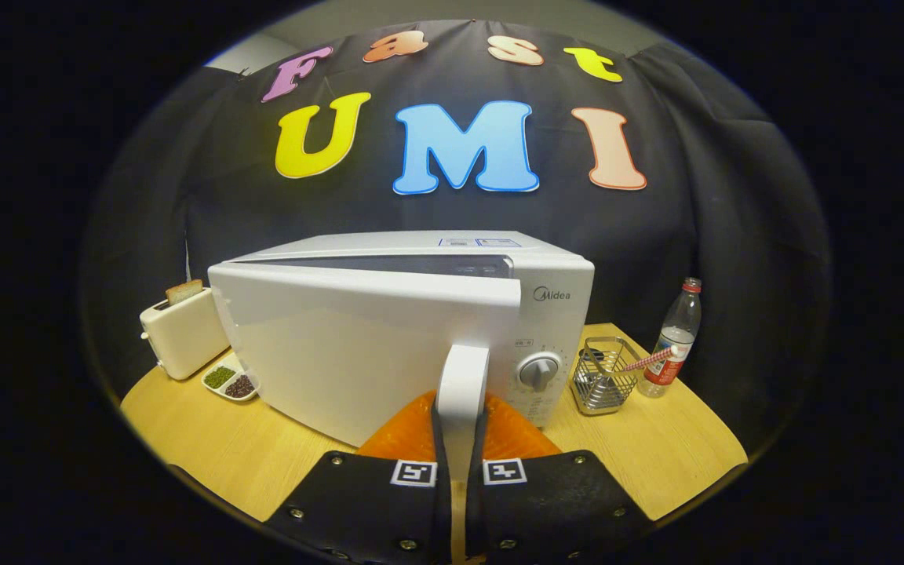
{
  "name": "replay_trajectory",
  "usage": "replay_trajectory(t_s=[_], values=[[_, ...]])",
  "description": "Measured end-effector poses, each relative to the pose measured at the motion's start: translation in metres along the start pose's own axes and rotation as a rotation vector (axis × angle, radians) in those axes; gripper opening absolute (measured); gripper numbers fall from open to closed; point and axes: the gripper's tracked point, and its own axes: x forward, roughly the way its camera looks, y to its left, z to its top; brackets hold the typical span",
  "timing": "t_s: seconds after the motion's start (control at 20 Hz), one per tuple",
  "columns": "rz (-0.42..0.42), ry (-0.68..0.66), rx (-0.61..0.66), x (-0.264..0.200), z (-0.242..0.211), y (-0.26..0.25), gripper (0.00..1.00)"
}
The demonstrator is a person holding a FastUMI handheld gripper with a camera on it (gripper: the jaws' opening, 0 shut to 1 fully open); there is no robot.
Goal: Open the microwave, put the food inside, and close the microwave door.
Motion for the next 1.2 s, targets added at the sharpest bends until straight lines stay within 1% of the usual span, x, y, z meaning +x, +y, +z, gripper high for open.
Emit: replay_trajectory(t_s=[0.05, 0.1, 0.15, 0.25, 0.45, 0.7, 0.85, 1.0, 1.2], values=[[0.008, 0.002, 0.004, -0.010, -0.003, 0.006, 0.12], [0.018, 0.009, 0.007, -0.020, -0.007, 0.011, 0.13], [0.027, 0.015, 0.015, -0.028, -0.009, 0.015, 0.18], [0.041, 0.025, 0.030, -0.047, -0.015, 0.027, 0.20], [0.051, 0.032, 0.003, -0.078, -0.027, 0.053, 0.21], [0.051, 0.041, 0.017, -0.111, -0.040, 0.088, 0.22], [0.076, 0.065, 0.017, -0.131, -0.055, 0.117, 0.22], [0.108, 0.093, -0.013, -0.147, -0.073, 0.145, 0.22], [0.135, 0.093, -0.036, -0.161, -0.081, 0.178, 0.22]])
